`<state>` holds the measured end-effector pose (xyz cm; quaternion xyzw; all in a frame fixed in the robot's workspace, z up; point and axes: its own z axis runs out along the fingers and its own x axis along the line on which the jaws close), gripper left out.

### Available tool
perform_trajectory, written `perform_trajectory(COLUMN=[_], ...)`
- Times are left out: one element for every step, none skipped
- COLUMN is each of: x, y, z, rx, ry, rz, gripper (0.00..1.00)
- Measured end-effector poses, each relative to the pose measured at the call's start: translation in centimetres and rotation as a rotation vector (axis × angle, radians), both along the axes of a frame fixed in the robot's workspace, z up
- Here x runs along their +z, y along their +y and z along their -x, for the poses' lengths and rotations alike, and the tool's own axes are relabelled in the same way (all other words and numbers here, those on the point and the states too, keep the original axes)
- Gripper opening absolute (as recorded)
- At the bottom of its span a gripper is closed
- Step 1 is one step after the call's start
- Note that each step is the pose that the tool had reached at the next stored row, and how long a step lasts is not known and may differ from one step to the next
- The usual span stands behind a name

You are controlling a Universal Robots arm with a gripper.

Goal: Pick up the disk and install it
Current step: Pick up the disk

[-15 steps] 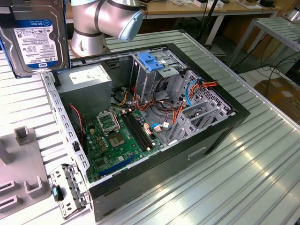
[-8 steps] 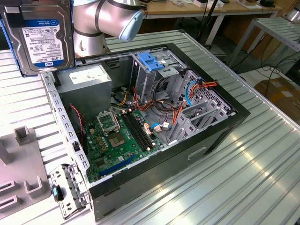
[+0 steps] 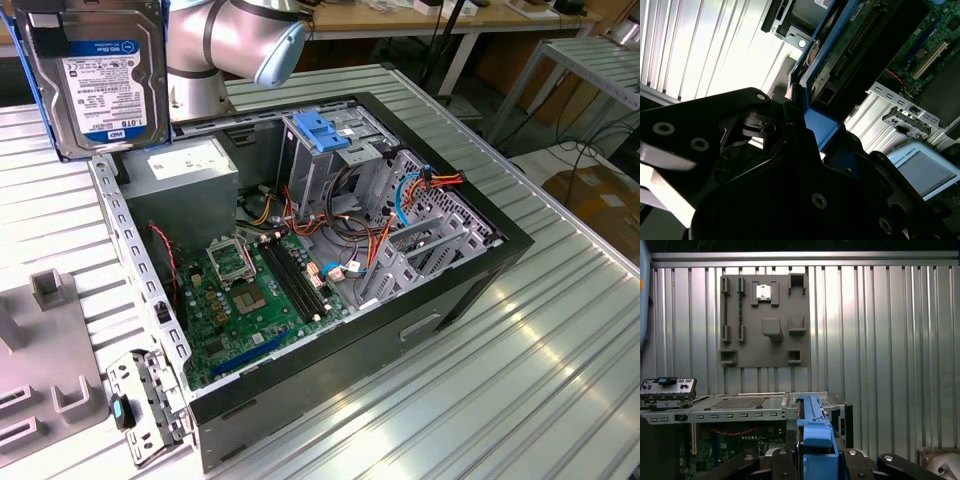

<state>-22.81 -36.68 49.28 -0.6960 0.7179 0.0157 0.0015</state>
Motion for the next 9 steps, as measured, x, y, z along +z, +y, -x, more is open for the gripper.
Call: perform_trajectory(x=[0.00, 0.00, 0.00, 0.00, 0.00, 0.00, 0.00, 0.00, 0.00], y=[0.00, 0.00, 0.00, 0.00, 0.00, 0.00, 0.00, 0.00, 0.00], z=[-0.14, -0.26, -0.42, -0.52, -0.65, -0.75, -0.86, -0.95, -1.06], rx=[0.000, 0.000, 0.000, 0.000, 0.000, 0.000, 0.000, 0.000, 0.000], ry=[0.0001, 0.0000, 0.0000, 0.0000, 0.0001, 0.0001, 0.0000, 0.0001, 0.0001], rz=[0.0000, 0.0000, 0.0000, 0.0000, 0.0000, 0.0000, 0.0000, 0.0000, 0.0001], gripper=[0.37, 0.37, 0.37, 0.37, 0.37, 0.37, 0.37, 0.37, 0.37])
